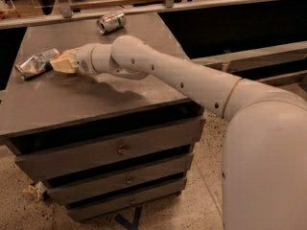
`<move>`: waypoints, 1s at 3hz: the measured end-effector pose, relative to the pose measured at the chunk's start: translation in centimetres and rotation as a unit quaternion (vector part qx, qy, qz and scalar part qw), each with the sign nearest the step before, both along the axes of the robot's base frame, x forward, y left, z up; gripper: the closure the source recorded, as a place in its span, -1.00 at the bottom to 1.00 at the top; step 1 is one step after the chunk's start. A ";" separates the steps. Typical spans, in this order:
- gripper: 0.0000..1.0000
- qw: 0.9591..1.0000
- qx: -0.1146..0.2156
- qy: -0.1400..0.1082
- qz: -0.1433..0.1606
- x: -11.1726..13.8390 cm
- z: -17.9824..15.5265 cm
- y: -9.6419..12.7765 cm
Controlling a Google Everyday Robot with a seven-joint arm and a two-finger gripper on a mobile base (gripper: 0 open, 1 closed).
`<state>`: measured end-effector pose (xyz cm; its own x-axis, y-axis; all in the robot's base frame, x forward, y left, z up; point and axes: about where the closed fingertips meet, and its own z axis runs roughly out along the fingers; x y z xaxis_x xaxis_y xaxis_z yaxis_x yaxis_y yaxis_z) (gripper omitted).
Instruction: Move orange near redbull can
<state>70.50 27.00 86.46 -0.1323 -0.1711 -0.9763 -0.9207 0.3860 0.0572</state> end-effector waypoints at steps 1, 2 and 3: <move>1.00 1.000 0.000 0.006 -0.012 0.5 -0.4 0.4; 0.66 1.000 -0.002 0.014 -0.022 0.7 -0.6 0.7; 0.20 0.999 -0.002 0.022 -0.026 0.8 -0.7 1.1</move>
Offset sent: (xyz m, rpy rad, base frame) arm 0.0136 0.0062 -0.0076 -0.0084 0.0492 -0.0811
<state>71.29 28.07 85.72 -0.1834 -0.1660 -0.9689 -0.8960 0.4337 0.0953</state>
